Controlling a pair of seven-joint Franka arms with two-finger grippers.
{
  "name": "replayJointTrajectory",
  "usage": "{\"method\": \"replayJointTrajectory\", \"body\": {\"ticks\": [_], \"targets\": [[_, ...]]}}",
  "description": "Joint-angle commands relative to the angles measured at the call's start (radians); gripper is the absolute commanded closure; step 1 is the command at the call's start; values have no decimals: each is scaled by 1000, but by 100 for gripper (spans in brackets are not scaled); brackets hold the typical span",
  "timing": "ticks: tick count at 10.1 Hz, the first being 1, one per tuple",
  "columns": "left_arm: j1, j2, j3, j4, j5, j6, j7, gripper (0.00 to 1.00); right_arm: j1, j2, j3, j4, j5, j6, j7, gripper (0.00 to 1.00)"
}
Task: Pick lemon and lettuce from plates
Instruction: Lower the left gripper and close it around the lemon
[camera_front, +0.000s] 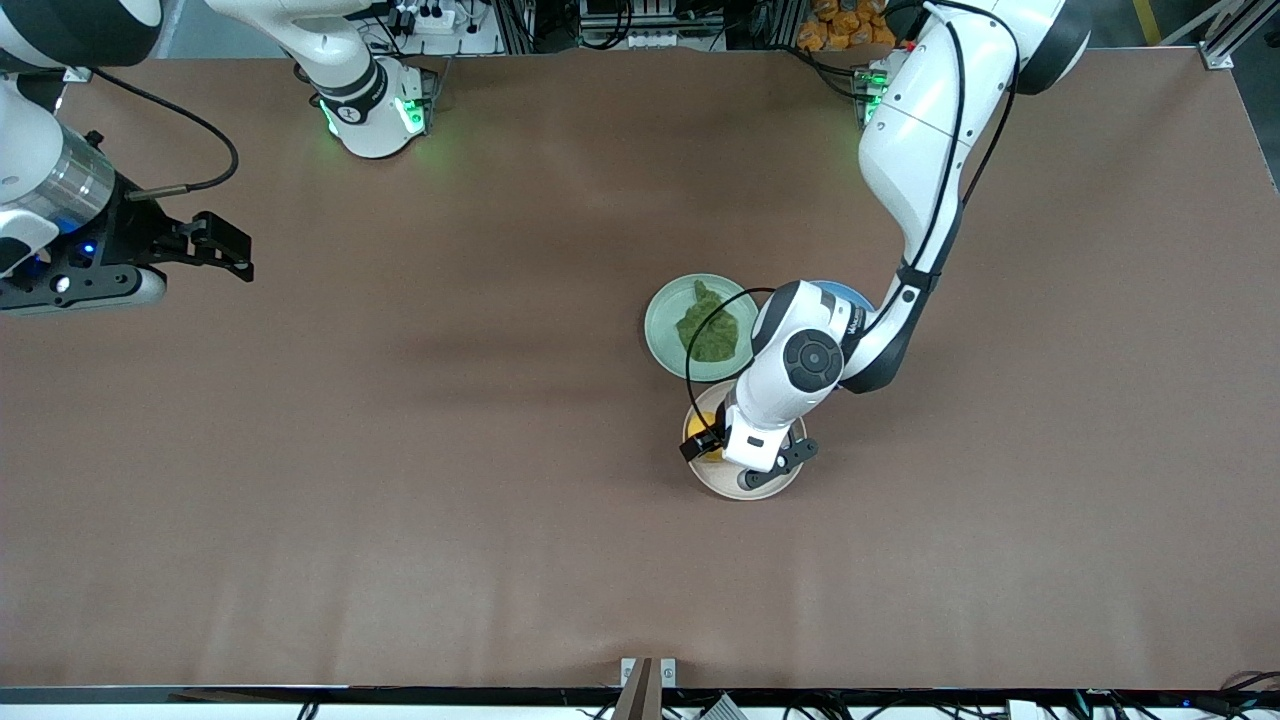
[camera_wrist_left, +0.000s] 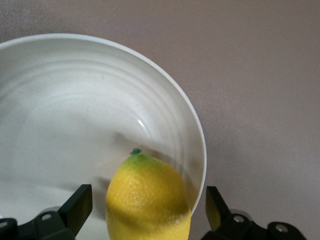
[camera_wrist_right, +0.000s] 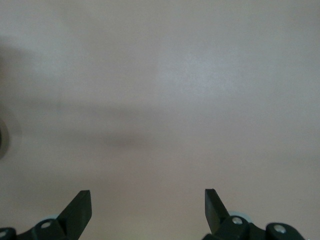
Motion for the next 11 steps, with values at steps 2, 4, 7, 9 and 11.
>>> {"method": "replayJointTrajectory", "body": {"ticks": [2, 4, 7, 9, 11], "targets": [[-23, 17, 15, 23, -6, 38, -24, 79, -5, -6, 3, 6, 14, 6, 3, 0], [-27, 16, 15, 20, -5, 37, -51, 99, -6, -8, 7, 12, 12, -8, 3, 0], [-17, -8, 15, 20, -6, 35, -50, 99, -6, -11, 10, 14, 14, -16, 3, 0], [13, -38, 17, 20, -3, 31, -47, 99, -8, -12, 10, 15, 14, -16, 3, 0], [29, -68, 17, 16, -3, -3, -44, 100, -5, -12, 10, 15, 14, -10, 4, 0]]}}
